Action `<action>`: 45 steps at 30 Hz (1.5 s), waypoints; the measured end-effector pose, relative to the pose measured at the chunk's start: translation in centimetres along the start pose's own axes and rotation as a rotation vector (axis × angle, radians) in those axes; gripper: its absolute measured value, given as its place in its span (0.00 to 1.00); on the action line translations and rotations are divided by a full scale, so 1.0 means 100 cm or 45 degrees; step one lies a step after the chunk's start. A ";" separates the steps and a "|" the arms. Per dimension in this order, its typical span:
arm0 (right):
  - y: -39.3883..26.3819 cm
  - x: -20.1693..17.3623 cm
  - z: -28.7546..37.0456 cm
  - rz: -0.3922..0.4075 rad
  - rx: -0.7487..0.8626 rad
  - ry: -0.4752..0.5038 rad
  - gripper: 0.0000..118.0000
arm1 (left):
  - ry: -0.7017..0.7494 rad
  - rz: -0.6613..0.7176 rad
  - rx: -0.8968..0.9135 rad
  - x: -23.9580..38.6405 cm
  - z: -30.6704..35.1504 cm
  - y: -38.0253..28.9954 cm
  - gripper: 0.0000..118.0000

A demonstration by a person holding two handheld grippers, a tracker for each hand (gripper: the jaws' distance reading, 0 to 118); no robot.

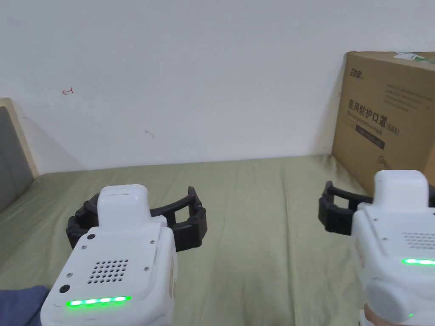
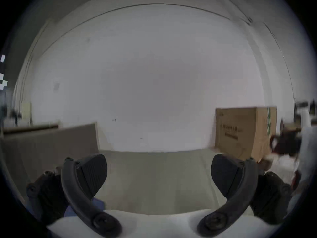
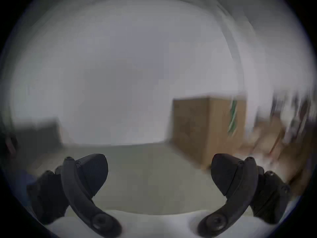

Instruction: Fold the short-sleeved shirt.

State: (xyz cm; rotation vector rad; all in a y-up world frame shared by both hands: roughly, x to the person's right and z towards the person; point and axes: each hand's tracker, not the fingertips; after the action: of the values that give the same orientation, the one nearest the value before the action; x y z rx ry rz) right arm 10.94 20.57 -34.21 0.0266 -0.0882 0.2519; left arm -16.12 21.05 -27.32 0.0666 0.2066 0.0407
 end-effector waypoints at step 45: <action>0.001 0.005 0.019 -0.272 -0.001 0.306 0.98 | 0.021 -0.050 -0.010 -0.012 0.001 0.000 1.00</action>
State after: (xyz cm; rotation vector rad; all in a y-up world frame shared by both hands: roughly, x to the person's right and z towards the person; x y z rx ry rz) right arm 11.23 20.70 -32.32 0.0045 0.1530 0.0403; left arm -17.25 20.94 -27.01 0.0547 0.2239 0.0029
